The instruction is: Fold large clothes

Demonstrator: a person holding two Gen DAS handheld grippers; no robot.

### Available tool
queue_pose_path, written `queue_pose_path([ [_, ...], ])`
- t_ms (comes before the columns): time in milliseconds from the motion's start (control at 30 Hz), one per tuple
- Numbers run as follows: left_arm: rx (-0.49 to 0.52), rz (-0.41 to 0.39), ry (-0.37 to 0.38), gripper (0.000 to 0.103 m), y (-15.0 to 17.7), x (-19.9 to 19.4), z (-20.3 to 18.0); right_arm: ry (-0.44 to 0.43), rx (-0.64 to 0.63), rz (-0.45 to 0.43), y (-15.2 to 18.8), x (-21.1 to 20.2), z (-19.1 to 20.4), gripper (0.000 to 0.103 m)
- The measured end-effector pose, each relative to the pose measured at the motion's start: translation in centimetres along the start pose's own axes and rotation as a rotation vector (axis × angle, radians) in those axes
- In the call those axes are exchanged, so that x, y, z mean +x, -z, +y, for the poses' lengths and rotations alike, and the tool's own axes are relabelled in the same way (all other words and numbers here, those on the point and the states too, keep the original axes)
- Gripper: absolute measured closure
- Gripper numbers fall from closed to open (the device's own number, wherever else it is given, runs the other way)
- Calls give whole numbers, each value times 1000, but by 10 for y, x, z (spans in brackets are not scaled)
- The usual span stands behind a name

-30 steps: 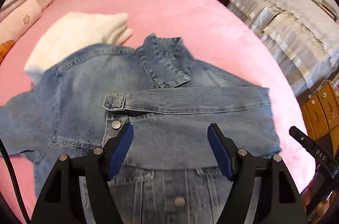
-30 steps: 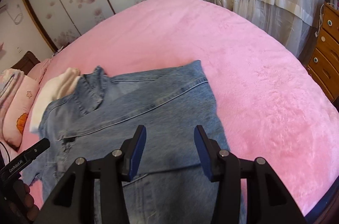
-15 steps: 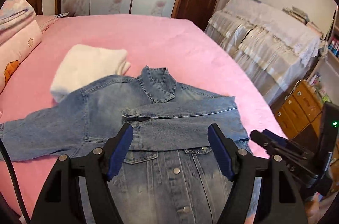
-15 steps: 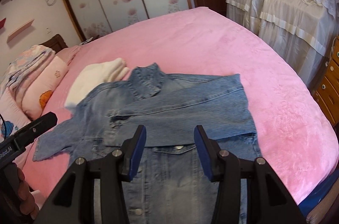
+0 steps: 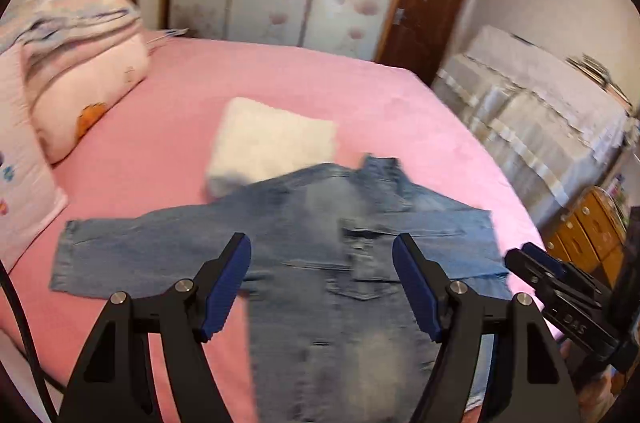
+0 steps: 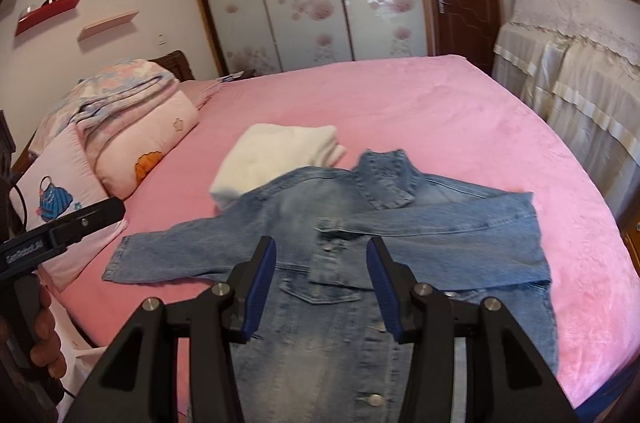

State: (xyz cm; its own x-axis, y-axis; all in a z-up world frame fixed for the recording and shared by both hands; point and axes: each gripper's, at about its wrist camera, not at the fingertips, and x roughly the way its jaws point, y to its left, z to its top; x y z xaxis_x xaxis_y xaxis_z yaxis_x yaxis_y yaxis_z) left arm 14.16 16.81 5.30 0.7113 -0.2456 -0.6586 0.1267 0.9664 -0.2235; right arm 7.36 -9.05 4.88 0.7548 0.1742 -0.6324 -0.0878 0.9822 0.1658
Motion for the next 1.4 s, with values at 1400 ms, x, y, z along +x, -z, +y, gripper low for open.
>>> queue_pose_path([
  [1400, -1009, 365, -304, 31, 116, 134, 439, -161, -173, 346, 48, 252, 167, 56],
])
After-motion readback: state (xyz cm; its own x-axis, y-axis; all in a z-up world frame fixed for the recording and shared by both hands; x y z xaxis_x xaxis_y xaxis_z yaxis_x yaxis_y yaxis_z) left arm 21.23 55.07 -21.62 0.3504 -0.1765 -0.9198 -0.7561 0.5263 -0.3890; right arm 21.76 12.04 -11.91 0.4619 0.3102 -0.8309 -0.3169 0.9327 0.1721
